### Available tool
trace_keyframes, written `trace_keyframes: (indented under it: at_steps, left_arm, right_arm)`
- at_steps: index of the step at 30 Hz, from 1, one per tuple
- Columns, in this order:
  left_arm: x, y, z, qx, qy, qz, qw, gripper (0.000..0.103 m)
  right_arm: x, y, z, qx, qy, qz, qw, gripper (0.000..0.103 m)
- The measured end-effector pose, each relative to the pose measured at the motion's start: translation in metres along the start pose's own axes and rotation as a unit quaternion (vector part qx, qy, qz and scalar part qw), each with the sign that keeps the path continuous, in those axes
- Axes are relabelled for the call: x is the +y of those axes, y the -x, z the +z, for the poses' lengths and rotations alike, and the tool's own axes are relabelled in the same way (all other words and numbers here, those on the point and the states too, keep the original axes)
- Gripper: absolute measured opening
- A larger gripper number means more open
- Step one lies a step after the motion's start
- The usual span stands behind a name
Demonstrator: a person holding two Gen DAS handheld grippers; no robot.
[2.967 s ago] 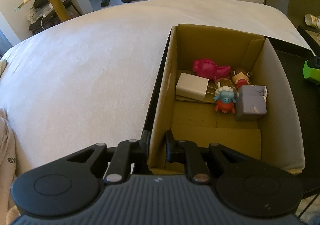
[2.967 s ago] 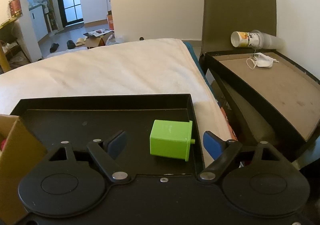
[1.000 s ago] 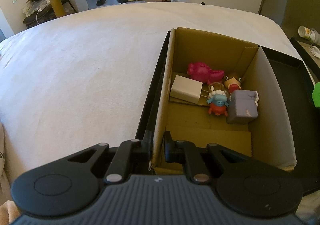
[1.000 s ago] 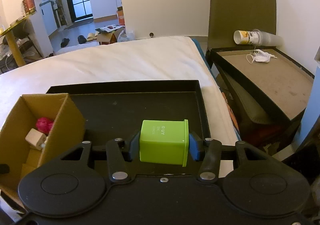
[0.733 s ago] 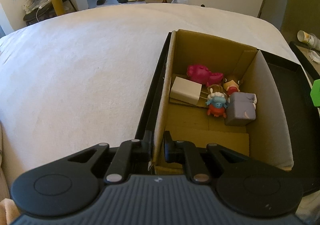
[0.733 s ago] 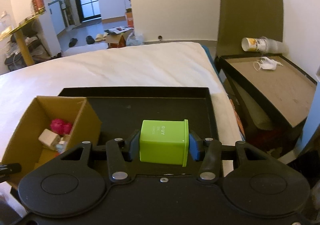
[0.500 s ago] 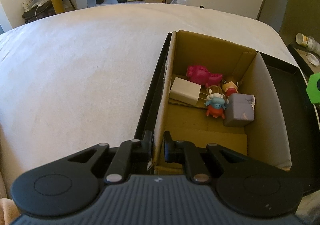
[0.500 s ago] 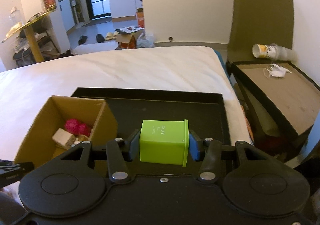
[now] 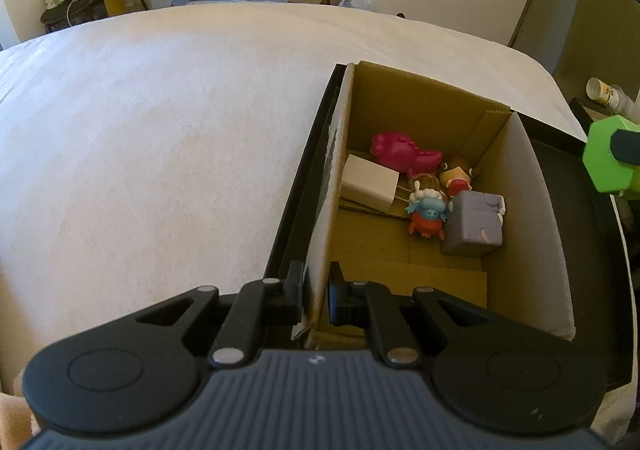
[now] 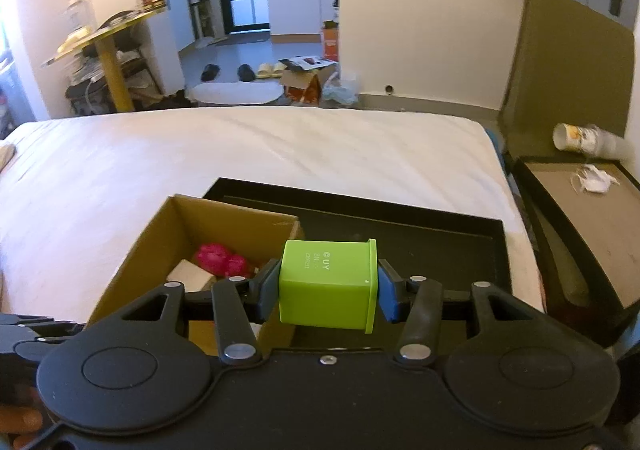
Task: Organize rigid objects
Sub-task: 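Lift the green cube with the right gripper and carry it over the box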
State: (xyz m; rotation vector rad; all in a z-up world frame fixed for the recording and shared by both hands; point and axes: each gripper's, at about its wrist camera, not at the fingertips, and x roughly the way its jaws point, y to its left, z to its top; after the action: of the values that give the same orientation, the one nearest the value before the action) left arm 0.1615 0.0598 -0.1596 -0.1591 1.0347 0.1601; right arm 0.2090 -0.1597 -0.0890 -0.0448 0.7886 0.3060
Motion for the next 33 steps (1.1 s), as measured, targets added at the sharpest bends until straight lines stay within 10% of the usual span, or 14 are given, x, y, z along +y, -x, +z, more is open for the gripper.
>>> trace_keyframes:
  at_steps: [33]
  left_arm:
    - [0.012, 0.0, 0.003, 0.006, 0.022, -0.02, 0.9995, 0.011]
  right_arm:
    - [0.085, -0.035, 0.006, 0.073, 0.039, 0.087, 0.993, 0.049]
